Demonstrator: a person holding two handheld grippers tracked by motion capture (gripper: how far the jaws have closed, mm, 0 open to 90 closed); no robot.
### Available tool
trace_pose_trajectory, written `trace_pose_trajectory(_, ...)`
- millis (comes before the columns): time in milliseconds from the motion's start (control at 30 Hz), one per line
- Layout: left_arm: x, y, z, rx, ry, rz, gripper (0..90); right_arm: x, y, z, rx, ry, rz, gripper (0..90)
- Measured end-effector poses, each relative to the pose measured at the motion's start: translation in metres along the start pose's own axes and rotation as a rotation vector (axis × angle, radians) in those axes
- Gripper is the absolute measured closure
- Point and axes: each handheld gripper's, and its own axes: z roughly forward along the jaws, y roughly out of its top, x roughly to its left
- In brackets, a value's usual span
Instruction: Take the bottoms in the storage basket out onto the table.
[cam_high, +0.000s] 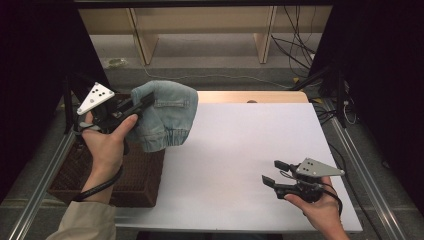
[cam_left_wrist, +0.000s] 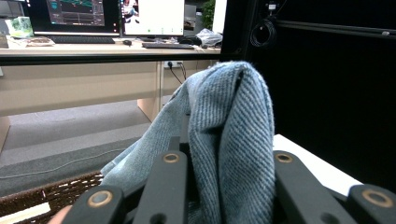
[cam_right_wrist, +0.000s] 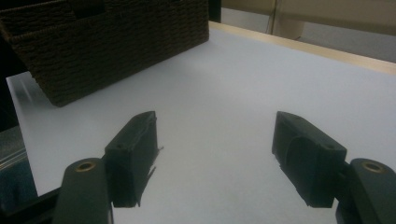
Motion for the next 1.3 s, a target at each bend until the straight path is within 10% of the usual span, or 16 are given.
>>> trace_pose_trajectory(1300,-0.022,-0.002,0.014,0.014,-0.071,0.008,76.4,0.0,0.0,0.0,0.001,0.0,0.006,32.2)
